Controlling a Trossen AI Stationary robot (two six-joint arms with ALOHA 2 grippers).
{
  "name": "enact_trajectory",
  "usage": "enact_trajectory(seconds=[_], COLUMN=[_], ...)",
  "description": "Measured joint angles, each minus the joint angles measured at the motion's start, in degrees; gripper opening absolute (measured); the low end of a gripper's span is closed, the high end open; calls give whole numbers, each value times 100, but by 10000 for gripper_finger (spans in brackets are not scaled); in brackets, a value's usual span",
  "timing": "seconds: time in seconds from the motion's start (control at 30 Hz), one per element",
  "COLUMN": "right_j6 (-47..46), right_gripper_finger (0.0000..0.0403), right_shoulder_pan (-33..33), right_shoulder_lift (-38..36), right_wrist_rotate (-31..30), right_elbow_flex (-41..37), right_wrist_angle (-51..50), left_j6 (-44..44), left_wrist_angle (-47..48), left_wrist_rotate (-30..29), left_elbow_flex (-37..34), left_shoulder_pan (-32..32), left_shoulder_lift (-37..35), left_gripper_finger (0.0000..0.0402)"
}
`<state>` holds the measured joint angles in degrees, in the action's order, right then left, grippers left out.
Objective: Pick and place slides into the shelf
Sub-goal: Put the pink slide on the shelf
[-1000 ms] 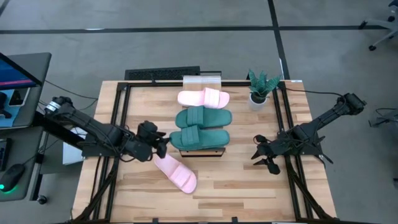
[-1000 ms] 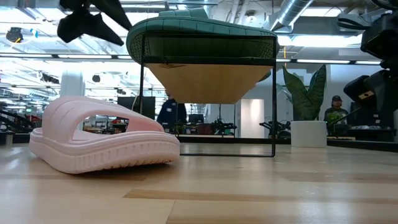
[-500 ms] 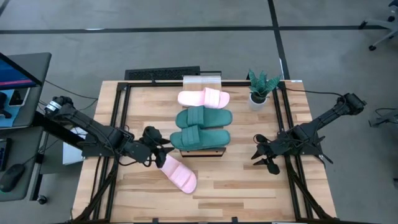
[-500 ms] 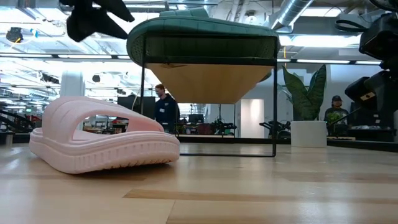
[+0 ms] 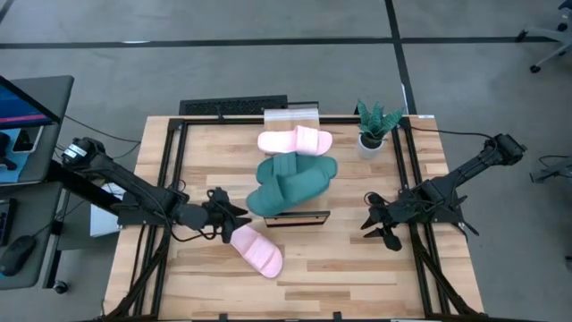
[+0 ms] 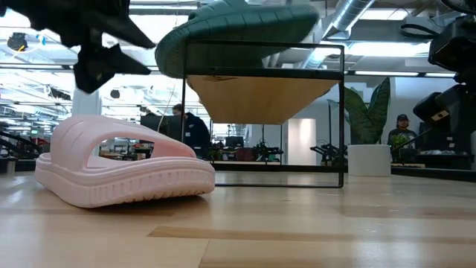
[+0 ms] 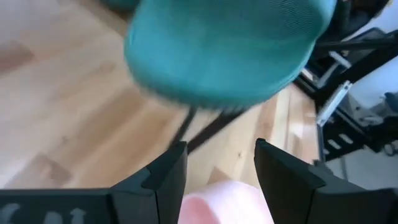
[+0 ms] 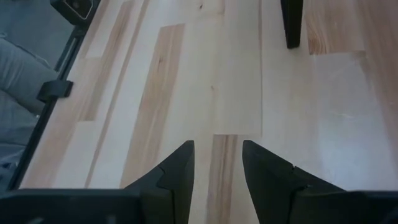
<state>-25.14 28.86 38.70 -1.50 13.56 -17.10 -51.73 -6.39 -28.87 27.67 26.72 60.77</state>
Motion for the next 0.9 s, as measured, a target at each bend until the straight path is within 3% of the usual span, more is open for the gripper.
enact_trajectory(seconds=[0.2, 0.37, 0.77, 0.9], right_j6=[-189, -189, -189, -185], right_gripper_finger=[129, 129, 129, 129], right_shoulder_pan=[0, 0, 0, -2], right_shoulder_lift=[0, 0, 0, 0], right_wrist_rotate=[0, 0, 0, 0], right_elbow_flex=[0, 0, 0, 1], right_wrist_angle=[0, -1, -6, -24], left_j6=[-443, -734, -1931, -2157], left_wrist_angle=[-113, 107, 380, 337], left_wrist_rotate=[589, 653, 1954, 2087], left_elbow_flex=[-93, -91, -91, -89], left_shoulder_pan=[29, 33, 182, 199], left_shoulder_lift=[-4, -5, 41, 73], left_gripper_finger=[176, 176, 176, 176])
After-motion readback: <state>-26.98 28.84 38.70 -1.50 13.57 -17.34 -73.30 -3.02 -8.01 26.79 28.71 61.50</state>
